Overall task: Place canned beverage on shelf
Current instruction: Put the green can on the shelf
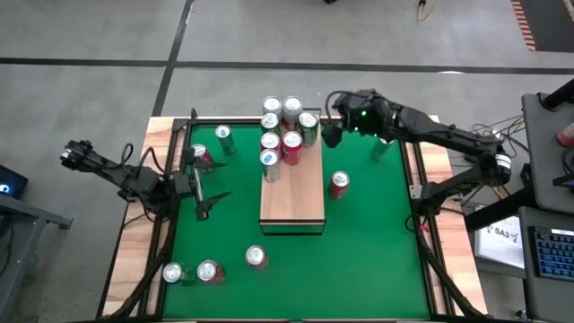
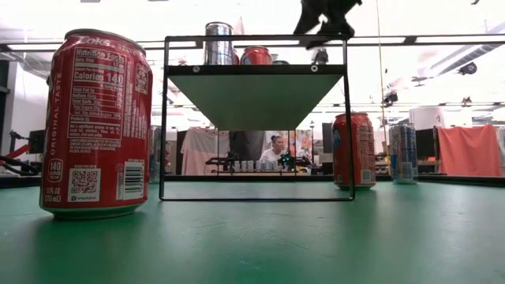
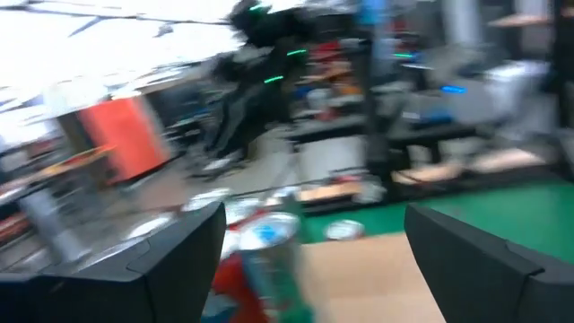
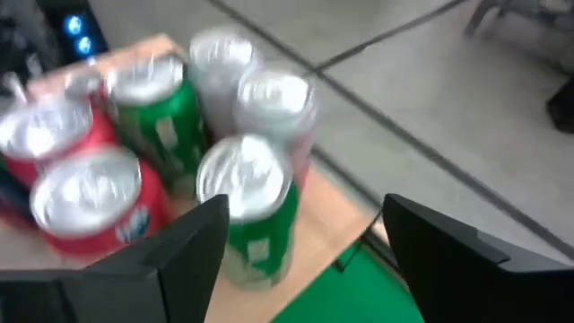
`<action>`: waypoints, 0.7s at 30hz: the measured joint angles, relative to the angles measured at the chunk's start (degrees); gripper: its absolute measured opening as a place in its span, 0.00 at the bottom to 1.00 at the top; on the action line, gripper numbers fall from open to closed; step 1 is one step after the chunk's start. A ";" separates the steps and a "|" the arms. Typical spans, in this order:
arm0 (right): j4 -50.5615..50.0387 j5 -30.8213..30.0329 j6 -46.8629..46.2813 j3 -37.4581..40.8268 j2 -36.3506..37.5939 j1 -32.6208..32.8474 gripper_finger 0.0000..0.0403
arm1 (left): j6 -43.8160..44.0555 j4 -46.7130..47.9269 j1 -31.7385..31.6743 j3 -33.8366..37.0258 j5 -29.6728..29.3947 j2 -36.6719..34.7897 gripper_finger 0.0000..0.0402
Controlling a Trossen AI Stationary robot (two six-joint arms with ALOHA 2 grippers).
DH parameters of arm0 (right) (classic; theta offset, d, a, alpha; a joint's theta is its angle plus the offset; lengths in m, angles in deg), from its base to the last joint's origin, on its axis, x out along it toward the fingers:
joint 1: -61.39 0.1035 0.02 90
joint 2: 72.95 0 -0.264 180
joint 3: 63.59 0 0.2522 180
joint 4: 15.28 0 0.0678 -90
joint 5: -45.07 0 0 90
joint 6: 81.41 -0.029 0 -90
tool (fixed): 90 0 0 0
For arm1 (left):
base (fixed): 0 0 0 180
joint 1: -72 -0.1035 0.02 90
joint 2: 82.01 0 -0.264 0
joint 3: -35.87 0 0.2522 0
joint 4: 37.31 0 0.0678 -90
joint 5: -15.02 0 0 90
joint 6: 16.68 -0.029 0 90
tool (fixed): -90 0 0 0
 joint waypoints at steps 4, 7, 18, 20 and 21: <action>0.06 0.65 0.10 -3.70 -0.11 1.01 0.62 | -0.30 -0.46 -0.48 -1.44 -4.22 1.07 0.80; 0.38 0.75 -0.85 -4.80 -0.55 1.58 0.53 | -0.42 1.17 -1.37 -3.93 -1.89 1.84 0.78; 3.64 0.96 1.38 -4.52 -6.60 1.51 0.04 | -6.05 4.95 -12.61 -8.52 7.49 6.37 0.57; 6.06 2.15 2.62 -4.46 -7.94 1.51 0.03 | -6.01 4.98 -15.86 -8.54 8.57 7.23 0.53; 7.05 3.17 3.26 -4.46 -8.24 1.51 0.03 | -5.90 4.92 -17.33 -8.59 8.60 7.56 0.50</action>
